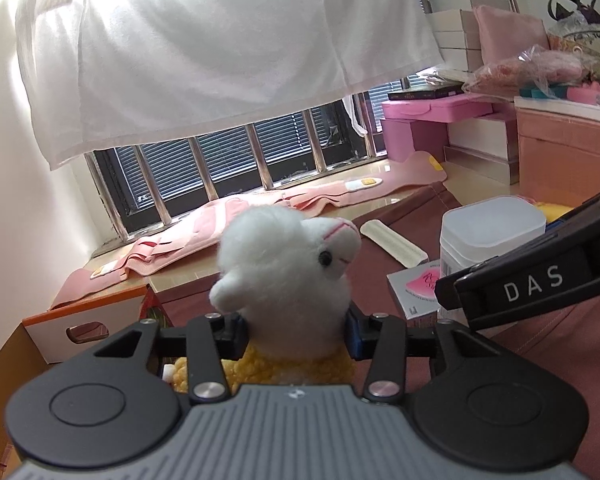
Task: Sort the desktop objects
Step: 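Lift the alpaca with left gripper while right gripper lifts the container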
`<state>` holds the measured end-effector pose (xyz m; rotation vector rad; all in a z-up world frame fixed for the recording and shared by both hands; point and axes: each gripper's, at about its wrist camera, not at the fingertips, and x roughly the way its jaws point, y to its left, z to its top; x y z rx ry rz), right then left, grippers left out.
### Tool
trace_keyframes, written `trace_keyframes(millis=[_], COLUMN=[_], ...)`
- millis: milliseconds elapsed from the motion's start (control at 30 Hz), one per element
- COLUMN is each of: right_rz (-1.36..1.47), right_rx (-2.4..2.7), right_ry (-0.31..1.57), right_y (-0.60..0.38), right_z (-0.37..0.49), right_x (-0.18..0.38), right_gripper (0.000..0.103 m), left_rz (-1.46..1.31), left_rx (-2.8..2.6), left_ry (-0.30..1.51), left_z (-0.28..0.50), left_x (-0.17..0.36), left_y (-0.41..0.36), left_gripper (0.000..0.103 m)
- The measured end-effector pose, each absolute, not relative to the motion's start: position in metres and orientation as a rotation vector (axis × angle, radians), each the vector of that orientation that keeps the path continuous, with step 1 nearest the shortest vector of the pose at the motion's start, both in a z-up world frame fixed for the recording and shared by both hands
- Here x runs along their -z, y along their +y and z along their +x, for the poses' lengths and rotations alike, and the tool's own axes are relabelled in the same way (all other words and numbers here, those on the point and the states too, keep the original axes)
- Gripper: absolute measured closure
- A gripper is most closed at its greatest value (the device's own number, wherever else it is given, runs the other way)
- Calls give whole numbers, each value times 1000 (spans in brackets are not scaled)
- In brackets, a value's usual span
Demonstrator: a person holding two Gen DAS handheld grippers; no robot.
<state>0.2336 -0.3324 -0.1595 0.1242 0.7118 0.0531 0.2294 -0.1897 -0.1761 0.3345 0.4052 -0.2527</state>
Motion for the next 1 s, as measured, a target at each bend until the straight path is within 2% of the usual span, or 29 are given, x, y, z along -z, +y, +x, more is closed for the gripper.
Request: trace_keyframes(millis=[700, 1000], right_rz=[27, 1], right_rx=[-318, -413], right_ry=[675, 675], right_y=[-312, -276], right_z=[217, 204], right_x=[39, 23], right_gripper=[36, 36], left_rz=[247, 215], left_rx=[272, 223], left_ry=[429, 497], left_z=[187, 163], left_x=[44, 25], left_y=[-146, -110], left_gripper=[58, 58])
